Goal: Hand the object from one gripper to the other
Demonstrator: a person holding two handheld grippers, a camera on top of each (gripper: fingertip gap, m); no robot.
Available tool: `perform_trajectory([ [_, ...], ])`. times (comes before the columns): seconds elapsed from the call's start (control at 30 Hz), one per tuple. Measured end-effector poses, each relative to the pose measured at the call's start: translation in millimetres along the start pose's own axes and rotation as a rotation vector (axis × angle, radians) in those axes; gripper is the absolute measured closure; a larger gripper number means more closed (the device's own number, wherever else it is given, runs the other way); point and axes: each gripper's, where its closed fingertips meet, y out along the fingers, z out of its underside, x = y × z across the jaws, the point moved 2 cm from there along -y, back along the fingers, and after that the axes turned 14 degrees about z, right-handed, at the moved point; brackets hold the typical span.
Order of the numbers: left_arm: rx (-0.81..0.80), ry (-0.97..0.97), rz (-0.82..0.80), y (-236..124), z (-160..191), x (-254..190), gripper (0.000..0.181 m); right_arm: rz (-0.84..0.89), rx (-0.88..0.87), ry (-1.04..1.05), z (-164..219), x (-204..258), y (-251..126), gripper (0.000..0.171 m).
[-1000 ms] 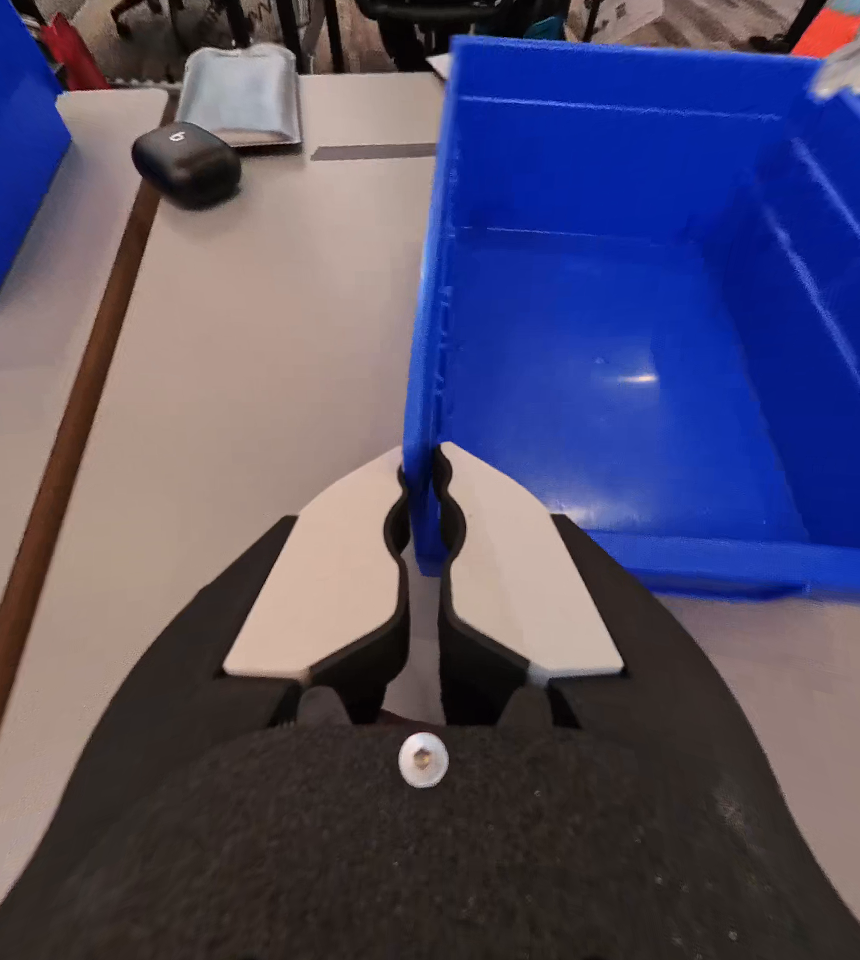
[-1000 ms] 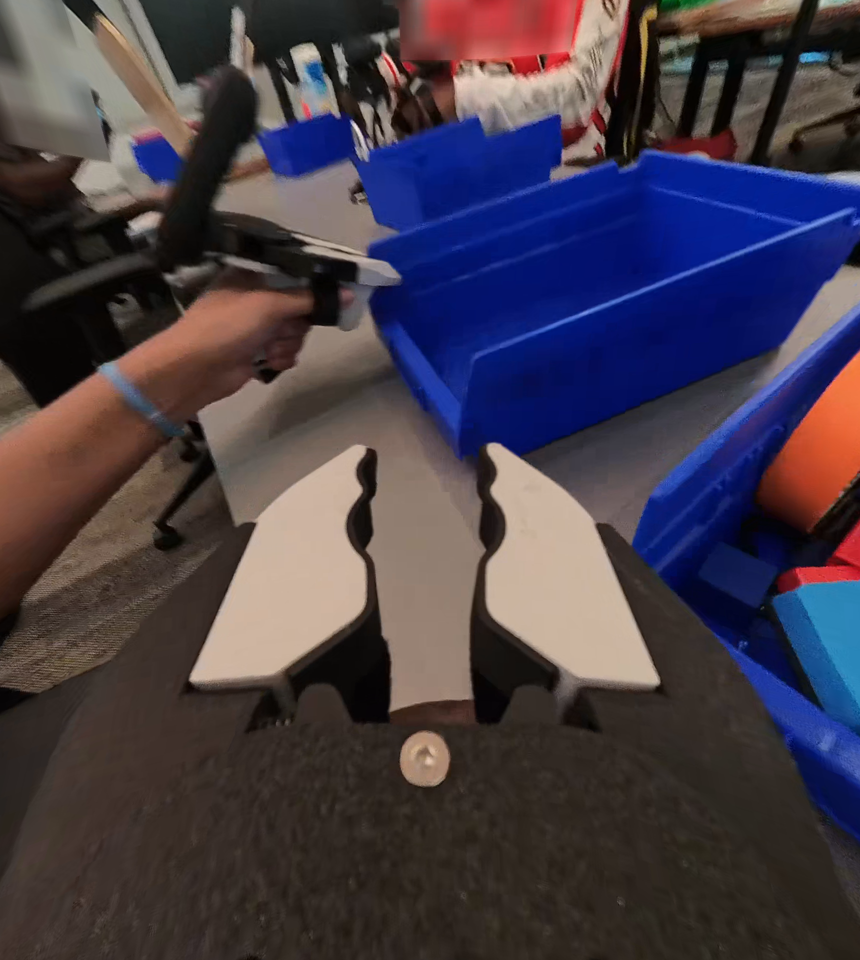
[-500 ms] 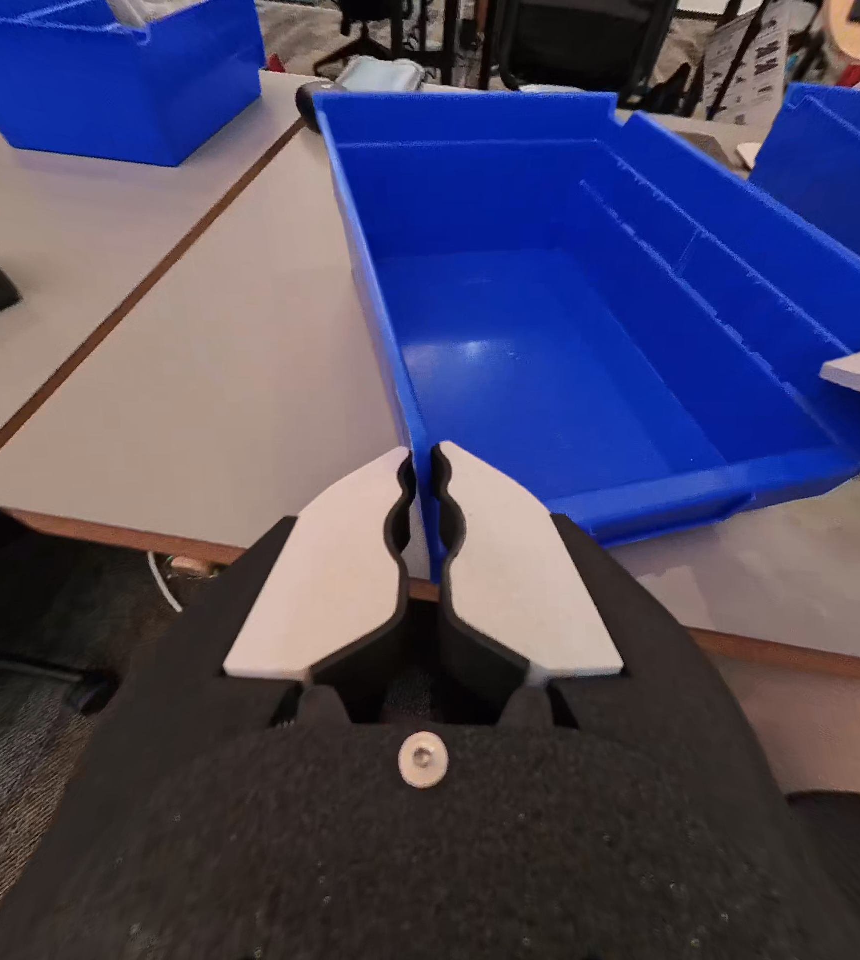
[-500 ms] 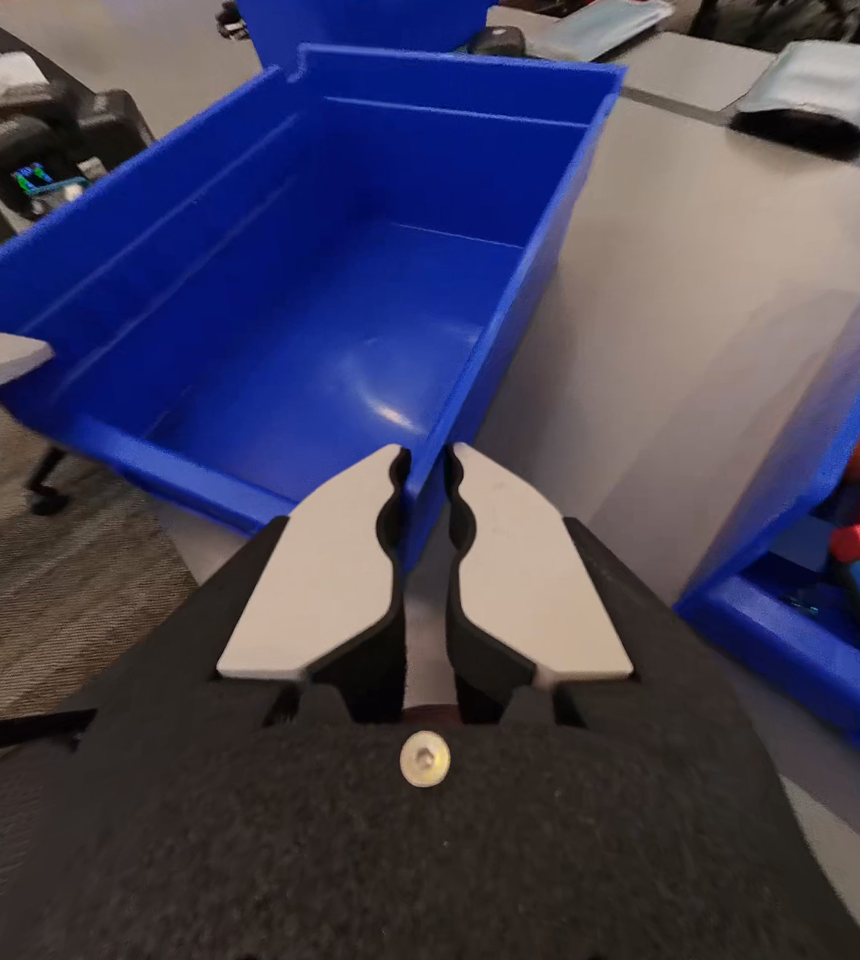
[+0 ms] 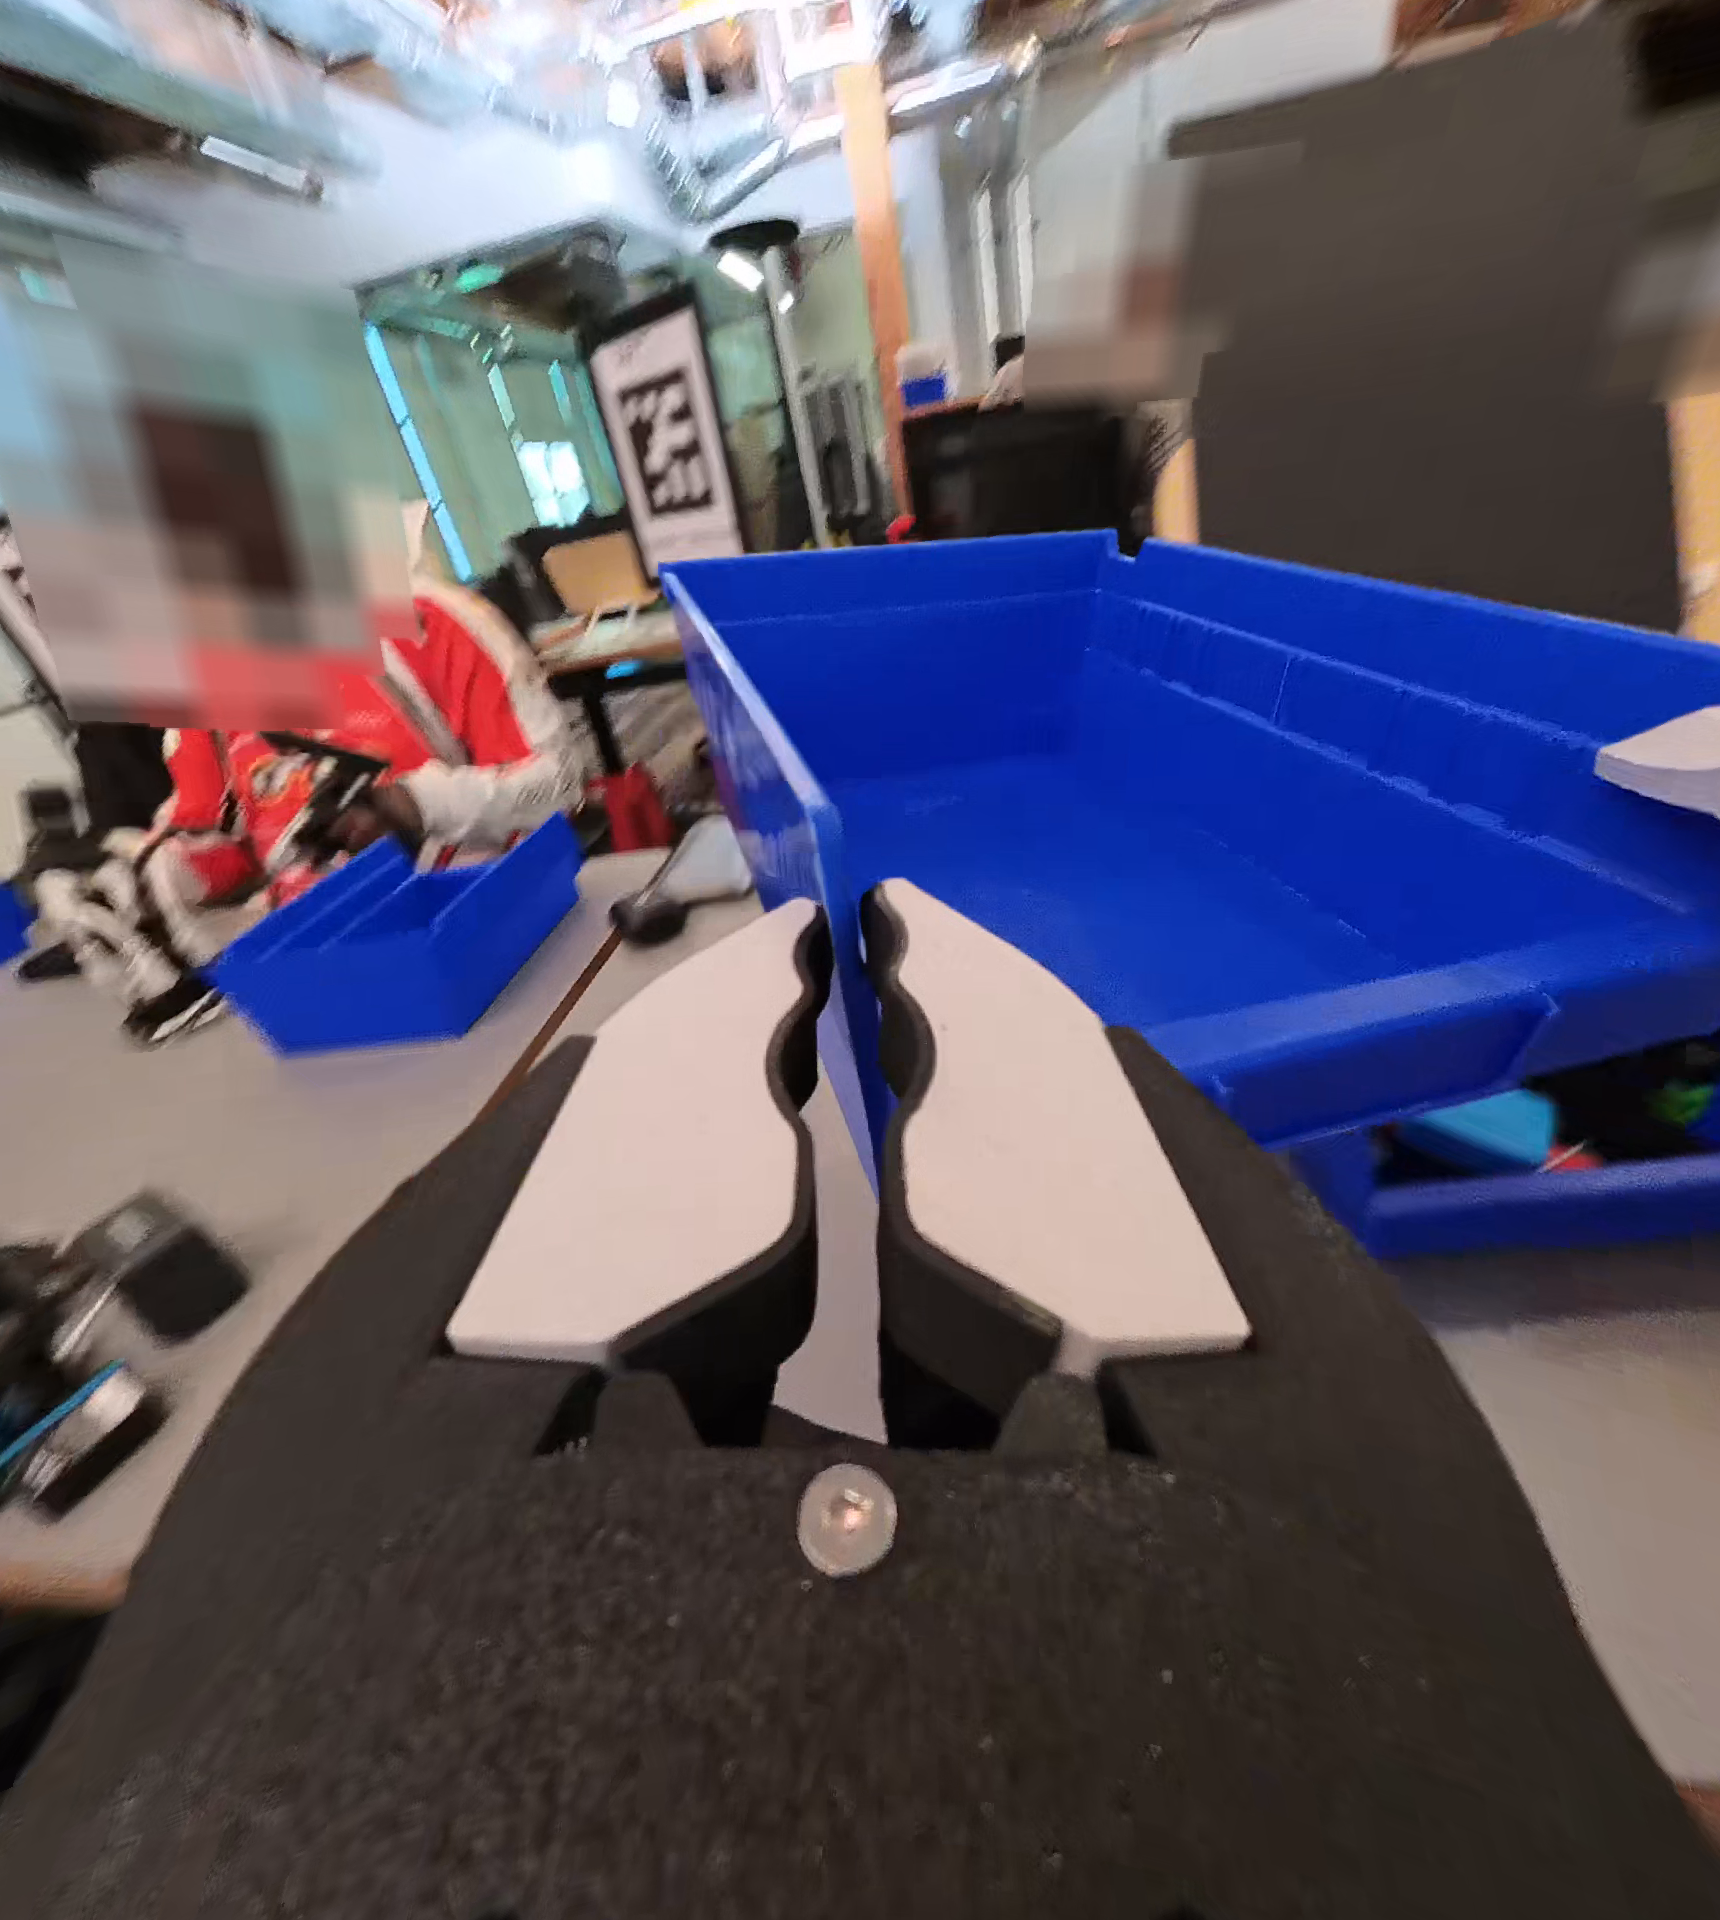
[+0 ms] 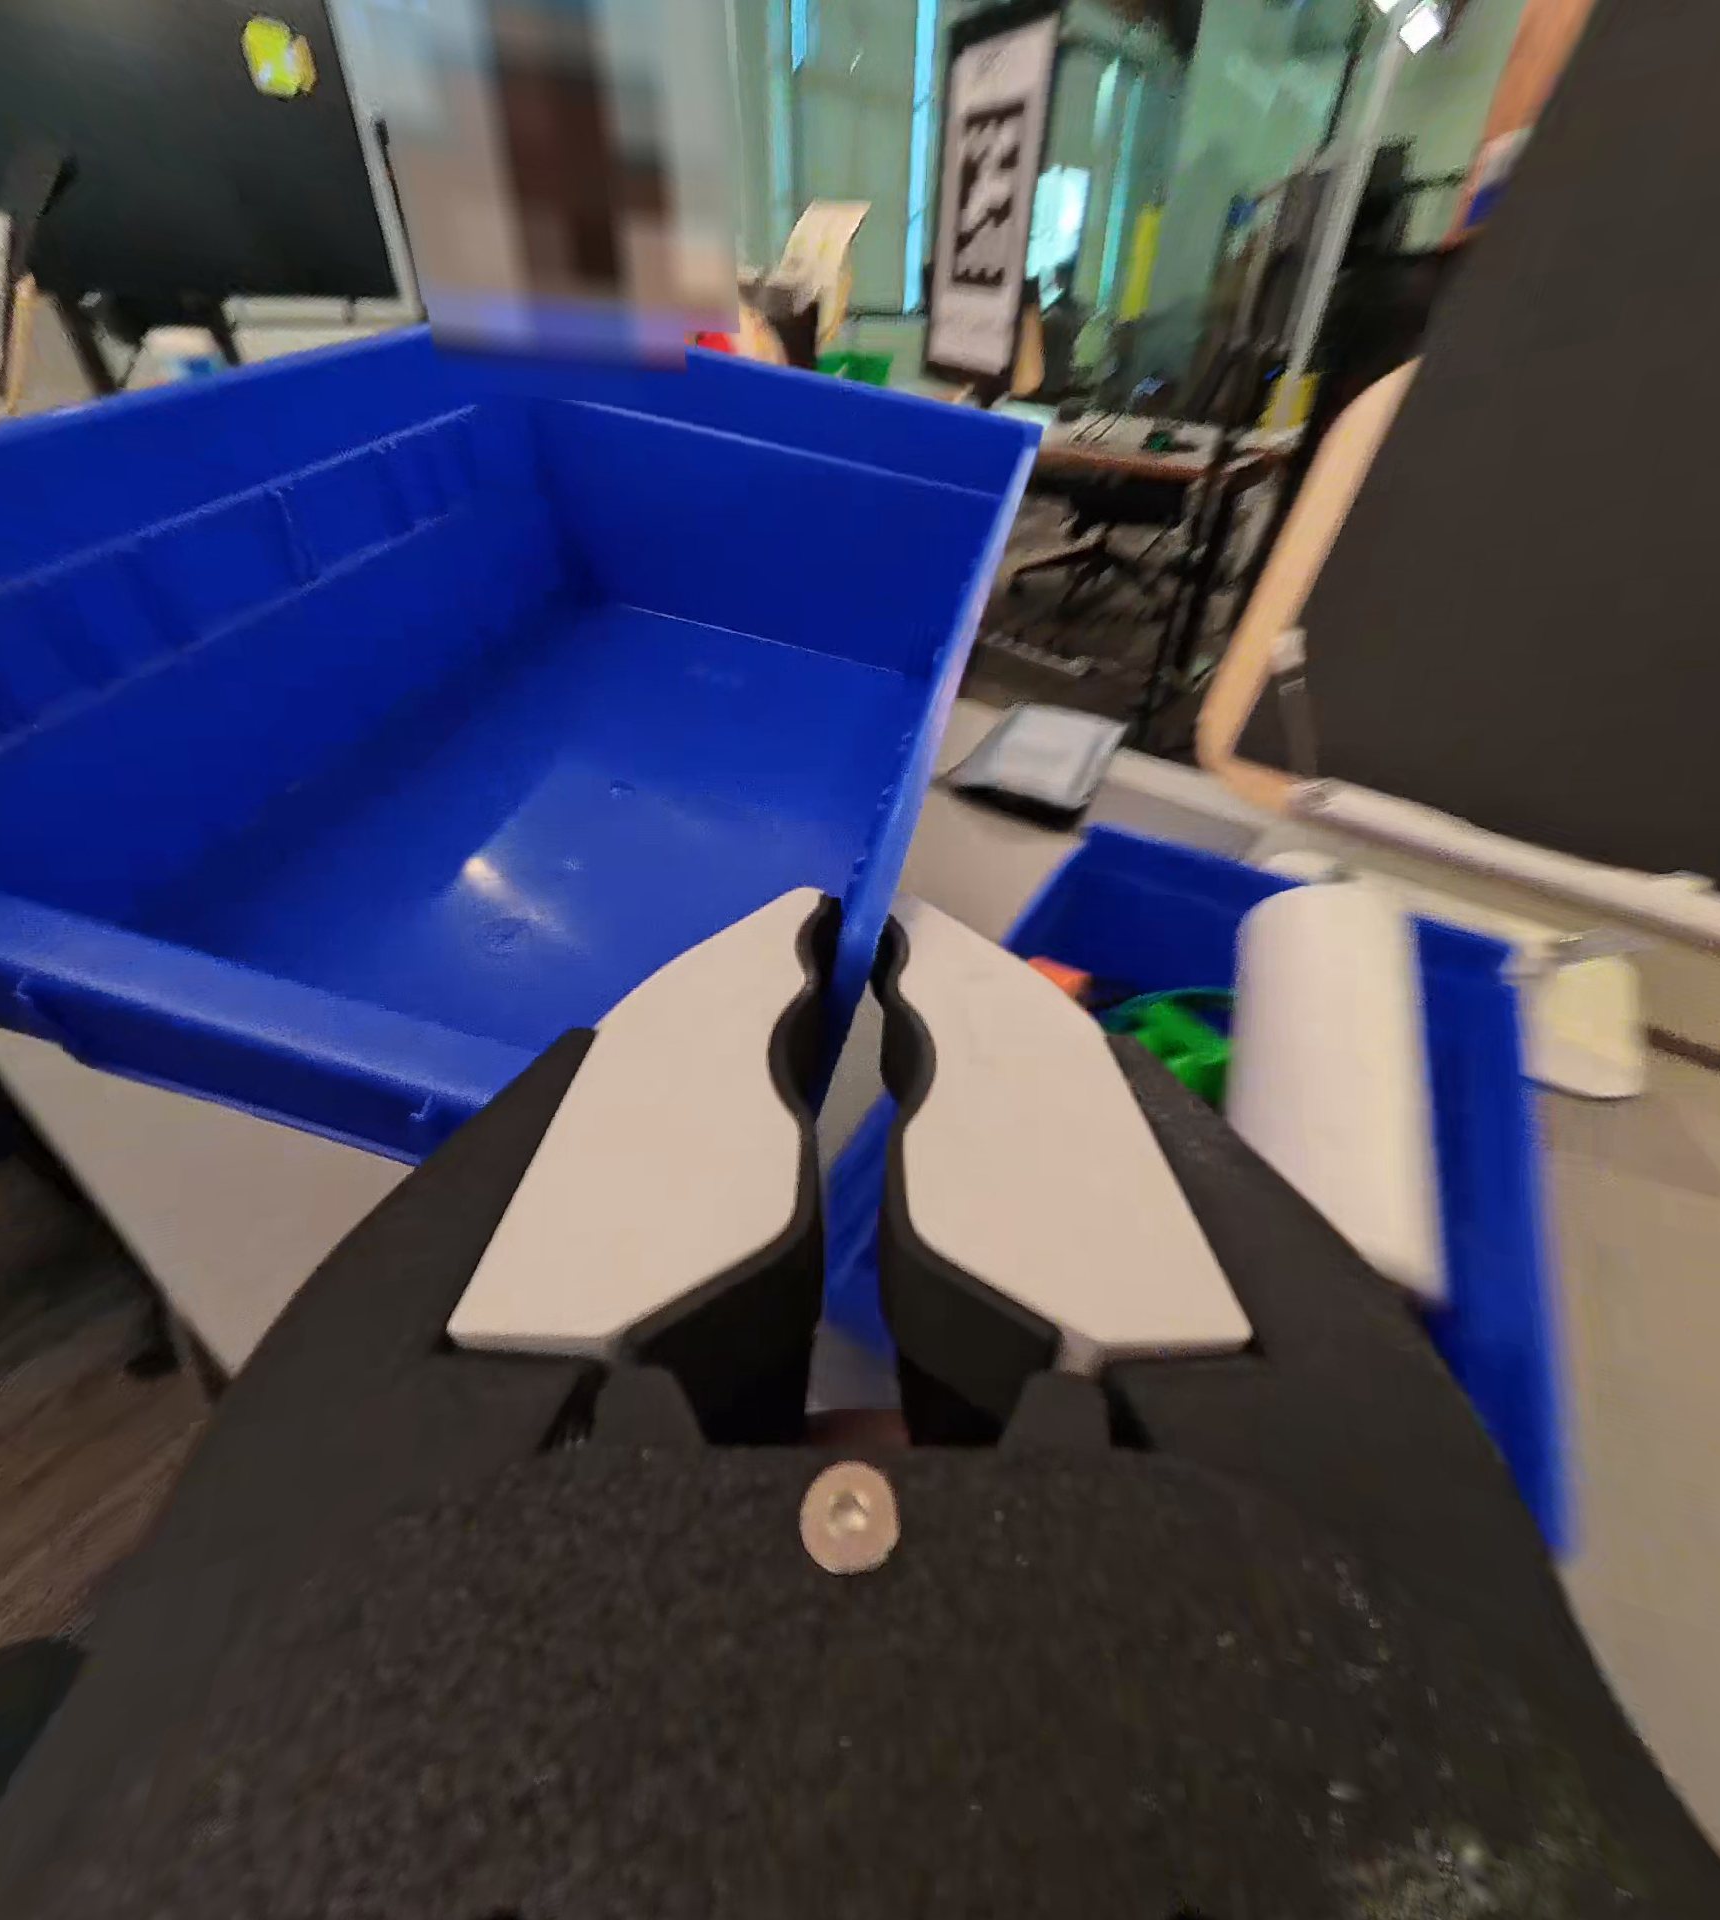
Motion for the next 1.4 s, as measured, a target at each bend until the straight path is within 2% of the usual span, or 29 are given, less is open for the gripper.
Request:
perform_trajectory([
  [0.13, -0.053, 0.06, 0.145, 59.4, -51.7, -64.7, 0.175, 0.17, -0.092, 0.021, -41.0, -97.5, -26.5, 0.165],
  [0.27, -0.027, 0.161, 0.303, 126.0, -75.1, -170.5, 0.174, 0.392, -0.081, 0.02, -42.3, -219.7, -58.4, 0.166],
  [0.43, 0.017, 0.184, 0.508, 189.6, -75.5, -322.6, 0.173, 0.581, 0.055, 0.082, 3.8, -366.5, -96.3, 0.167],
  [0.6, 0.104, 0.206, 0.593, 227.7, -30.1, -440.8, 0.173, 0.661, 0.207, 0.101, 84.7, -466.4, -117.3, 0.168],
  [0.7, 0.151, 0.203, 0.615, 236.7, 1.6, -478.5, 0.173, 0.646, 0.277, 0.141, 127.5, -494.5, -119.2, 0.168],
  [0.8, 0.197, 0.206, 0.637, 239.9, 29.4, -495.9, 0.172, 0.648, 0.312, 0.193, 152.1, -508.4, -114.0, 0.168],
  [0.87, 0.22, 0.2, 0.647, 238.9, 44.4, -500.4, 0.171, 0.646, 0.282, 0.234, 156.9, -512.8, -109.2, 0.168],
  [1.03, 0.246, 0.174, 0.678, 231.5, 64.0, -510.4, 0.168, 0.685, 0.31, 0.186, 171.9, -518.9, -102.8, 0.168],
  [1.27, 0.384, 0.146, 0.795, 221.9, 96.3, -527.4, 0.162, 0.627, 0.388, 0.411, 210.3, -524.2, -101.2, 0.166],
  [1.4, 0.391, 0.157, 0.822, 212.6, 98.5, -531.6, 0.154, 0.586, 0.341, 0.53, 210.3, -523.6, -100.4, 0.165],
])
